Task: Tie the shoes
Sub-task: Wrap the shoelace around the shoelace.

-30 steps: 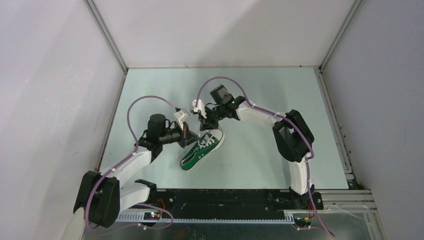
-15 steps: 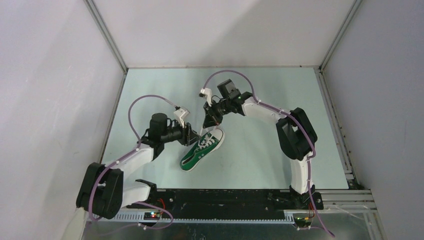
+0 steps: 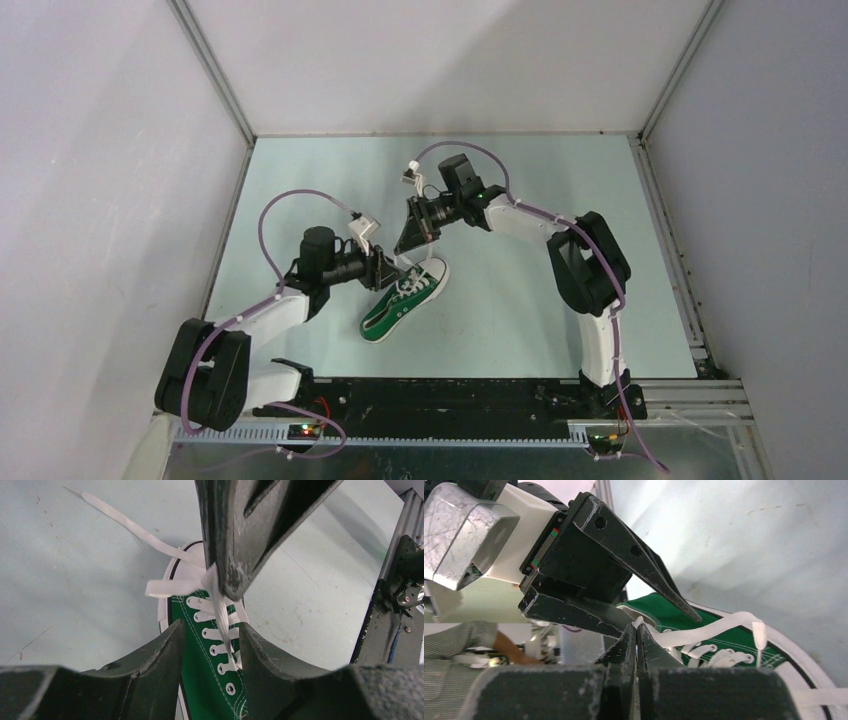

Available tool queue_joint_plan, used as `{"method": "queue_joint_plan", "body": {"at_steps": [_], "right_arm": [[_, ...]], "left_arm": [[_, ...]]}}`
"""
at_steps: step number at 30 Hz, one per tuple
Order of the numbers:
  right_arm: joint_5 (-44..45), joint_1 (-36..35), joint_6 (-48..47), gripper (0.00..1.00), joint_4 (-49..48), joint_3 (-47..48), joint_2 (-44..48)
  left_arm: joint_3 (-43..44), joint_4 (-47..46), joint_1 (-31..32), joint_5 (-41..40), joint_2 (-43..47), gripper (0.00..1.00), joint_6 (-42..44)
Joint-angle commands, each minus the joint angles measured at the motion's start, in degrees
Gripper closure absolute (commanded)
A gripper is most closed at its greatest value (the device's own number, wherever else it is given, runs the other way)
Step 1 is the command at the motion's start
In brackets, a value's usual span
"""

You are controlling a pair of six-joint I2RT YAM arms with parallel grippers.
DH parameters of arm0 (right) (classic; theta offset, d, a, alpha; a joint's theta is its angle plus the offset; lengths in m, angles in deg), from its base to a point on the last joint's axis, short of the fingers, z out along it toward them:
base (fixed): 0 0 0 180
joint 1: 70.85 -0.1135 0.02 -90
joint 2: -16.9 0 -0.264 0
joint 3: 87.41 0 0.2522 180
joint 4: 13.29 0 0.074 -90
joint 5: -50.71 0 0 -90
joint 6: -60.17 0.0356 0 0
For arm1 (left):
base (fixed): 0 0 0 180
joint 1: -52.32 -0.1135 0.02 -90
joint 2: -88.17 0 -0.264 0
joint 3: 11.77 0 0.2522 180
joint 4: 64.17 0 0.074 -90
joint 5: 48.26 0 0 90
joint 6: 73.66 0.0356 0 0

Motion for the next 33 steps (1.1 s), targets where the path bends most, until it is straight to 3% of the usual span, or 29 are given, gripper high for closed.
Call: {"method": "queue_joint_plan", "body": {"at_steps": [1,10,20,29,31,32,33], "right_arm": [[-7.58,-0.17,6.76,1.0,-4.26,1.06,-1.02],[-14.86,-0.29,12.0,1.0,-10.68,-3.06,0.17],[-15.36,-0.32,11.23,1.0,-7.4,-5.15,1.03],[-15.96,0.21,9.13,1.0,-4.81,-5.31,2.21],[-15.43,0.34,8.36,1.0,-3.89,-5.05,2.53],[-15.15,0.45,7.95,1.0,-3.75,-5.03,2.85],[-14.37,0.58,7.74,1.0,-3.56,-5.01,3.02]], "left_arm": [[-0.25,-2.19,-0.19,1.15,0.26,0.49,1.79],[-1.86,-6.44,0.83,8.18,-0.4,0.46,7.81],[-2.03,-18.34,5.25,10.76,-5.21,0.45,6.99],[-2.05,-20.84,3.24,3.61,-5.39,0.4,3.8],[-1.44,-19.55,3.02,1.74,-5.44,0.36,3.2],[-0.65,-18.05,3.04,1.77,-5.74,0.19,3.21],[-0.11,-16.93,3.28,1.62,-5.95,0.1,2.73]]}}
